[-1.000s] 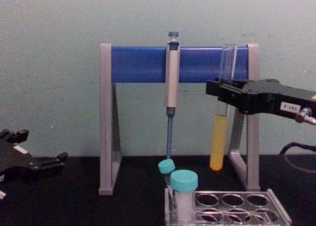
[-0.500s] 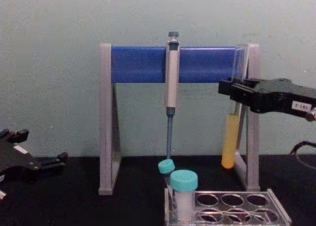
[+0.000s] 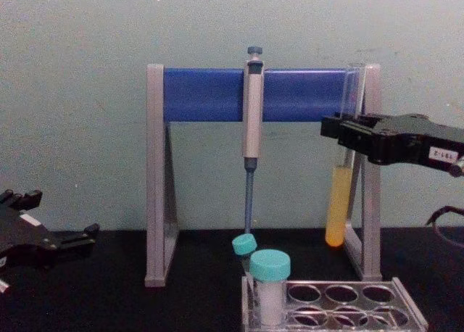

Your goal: Pick up the test tube from the test tube rack, shake it, then place it back into the test tube rack.

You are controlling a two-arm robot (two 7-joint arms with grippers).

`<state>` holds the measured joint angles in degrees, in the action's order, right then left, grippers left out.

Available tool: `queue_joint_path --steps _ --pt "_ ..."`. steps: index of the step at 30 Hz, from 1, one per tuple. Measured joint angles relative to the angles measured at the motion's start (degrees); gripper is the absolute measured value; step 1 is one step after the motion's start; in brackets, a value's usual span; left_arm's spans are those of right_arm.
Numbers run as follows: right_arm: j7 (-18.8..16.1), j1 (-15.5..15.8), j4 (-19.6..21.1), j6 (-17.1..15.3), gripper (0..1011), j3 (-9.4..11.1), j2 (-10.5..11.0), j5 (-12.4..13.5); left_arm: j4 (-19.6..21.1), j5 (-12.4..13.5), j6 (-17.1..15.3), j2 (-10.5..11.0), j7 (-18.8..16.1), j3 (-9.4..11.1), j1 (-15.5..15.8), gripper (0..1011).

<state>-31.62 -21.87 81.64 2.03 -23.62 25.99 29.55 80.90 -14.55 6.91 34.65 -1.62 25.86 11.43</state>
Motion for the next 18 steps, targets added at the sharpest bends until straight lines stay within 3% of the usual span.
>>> queue_joint_path --steps 18 --pt "-0.3 -0.1 -0.2 0.1 232 0.0 -0.1 0.1 0.0 0.0 0.0 0.0 0.0 0.0 0.0 1010"
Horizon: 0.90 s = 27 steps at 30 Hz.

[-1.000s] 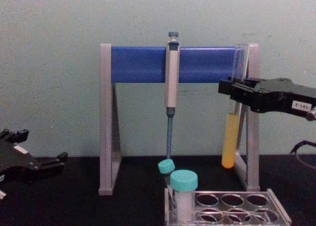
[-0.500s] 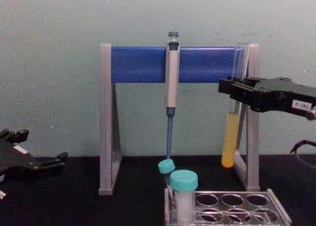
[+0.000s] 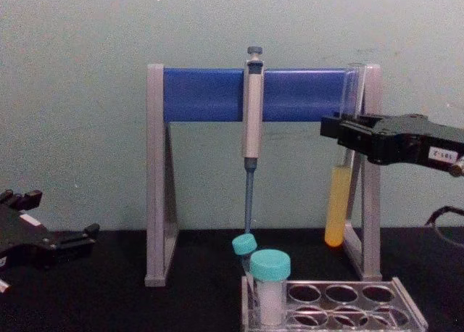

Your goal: Pick up the test tube from the test tube rack, shake it, then place it back into the test tube rack.

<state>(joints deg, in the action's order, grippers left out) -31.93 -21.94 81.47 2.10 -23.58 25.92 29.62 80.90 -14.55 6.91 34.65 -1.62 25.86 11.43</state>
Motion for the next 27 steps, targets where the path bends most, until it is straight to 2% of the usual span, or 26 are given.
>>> queue_joint_path --steps 16,24,27 --pt "-0.2 0.3 1.0 0.0 232 0.1 0.5 0.3 0.0 0.0 0.0 0.0 0.0 0.0 0.0 1010" --pt "-0.6 2.7 4.6 -0.4 232 0.4 1.9 1.3 0.0 0.0 0.0 0.0 0.0 0.0 0.0 1010" --pt "-0.4 4.6 7.1 -0.8 232 0.6 3.0 1.7 0.0 0.0 0.0 0.0 0.0 0.0 0.0 1010"
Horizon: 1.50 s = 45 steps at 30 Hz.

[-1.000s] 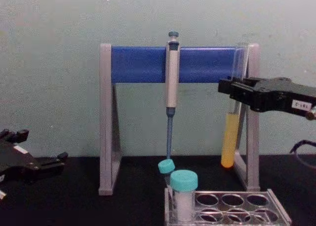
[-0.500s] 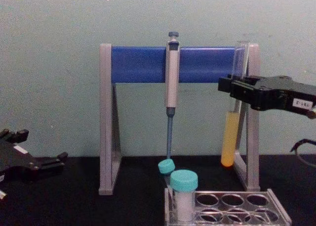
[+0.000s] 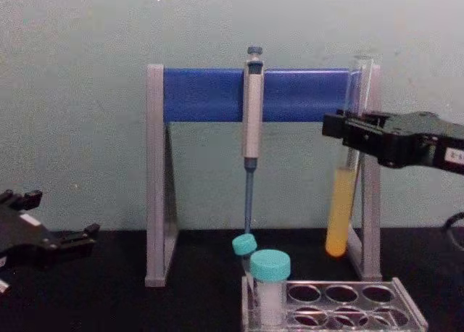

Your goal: Pick up the test tube from the test tube rack, shake it, then place it back into the test tube rack.

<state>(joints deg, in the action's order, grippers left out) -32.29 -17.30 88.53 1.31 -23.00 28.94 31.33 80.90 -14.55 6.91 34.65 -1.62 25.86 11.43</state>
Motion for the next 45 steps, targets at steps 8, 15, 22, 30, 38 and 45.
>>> queue_joint_path --steps 8,15,22,30,38,45 --pt "0.9 2.7 2.2 -0.6 232 0.1 1.4 0.2 0.0 0.0 0.0 0.0 0.0 0.0 0.0 1010" --pt "1.3 3.1 1.6 -0.6 232 0.1 1.5 0.0 0.0 0.0 0.0 0.0 0.0 0.0 0.0 1010" --pt "1.1 2.5 -0.2 -0.6 232 -0.4 1.0 -0.4 0.0 0.0 0.0 0.0 0.0 0.0 0.0 1010" --pt "0.8 1.8 -2.0 -0.3 232 -0.8 0.2 -0.7 0.0 0.0 0.0 0.0 0.0 0.0 0.0 1010" --pt "0.4 1.3 -3.9 0.1 232 -1.3 -0.5 -1.3 0.0 0.0 0.0 0.0 0.0 0.0 0.0 1010" --pt "0.4 1.2 -4.9 0.1 232 -1.7 -0.8 -1.8 0.0 0.0 0.0 0.0 0.0 0.0 0.0 1009"
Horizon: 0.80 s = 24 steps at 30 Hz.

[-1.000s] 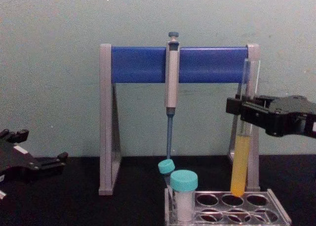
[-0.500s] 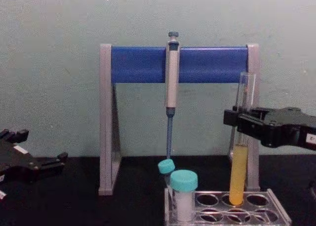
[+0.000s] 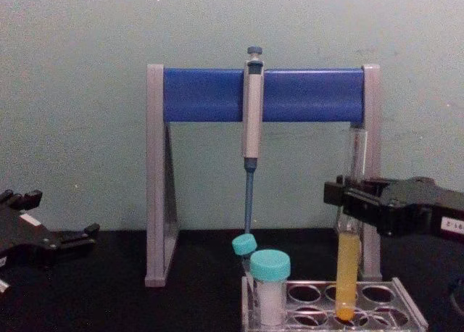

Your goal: Pick up the test tube from the test tube rack, shake it, then place it back into the test tube rack.

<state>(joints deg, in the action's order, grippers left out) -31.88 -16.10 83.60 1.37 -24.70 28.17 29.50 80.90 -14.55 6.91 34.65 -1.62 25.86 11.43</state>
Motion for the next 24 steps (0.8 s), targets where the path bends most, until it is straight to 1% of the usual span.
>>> queue_joint_path --steps 24 --pt "0.5 0.4 -2.8 -0.1 232 -1.0 -1.3 -2.3 0.0 0.0 0.0 0.0 0.0 0.0 0.0 1010"
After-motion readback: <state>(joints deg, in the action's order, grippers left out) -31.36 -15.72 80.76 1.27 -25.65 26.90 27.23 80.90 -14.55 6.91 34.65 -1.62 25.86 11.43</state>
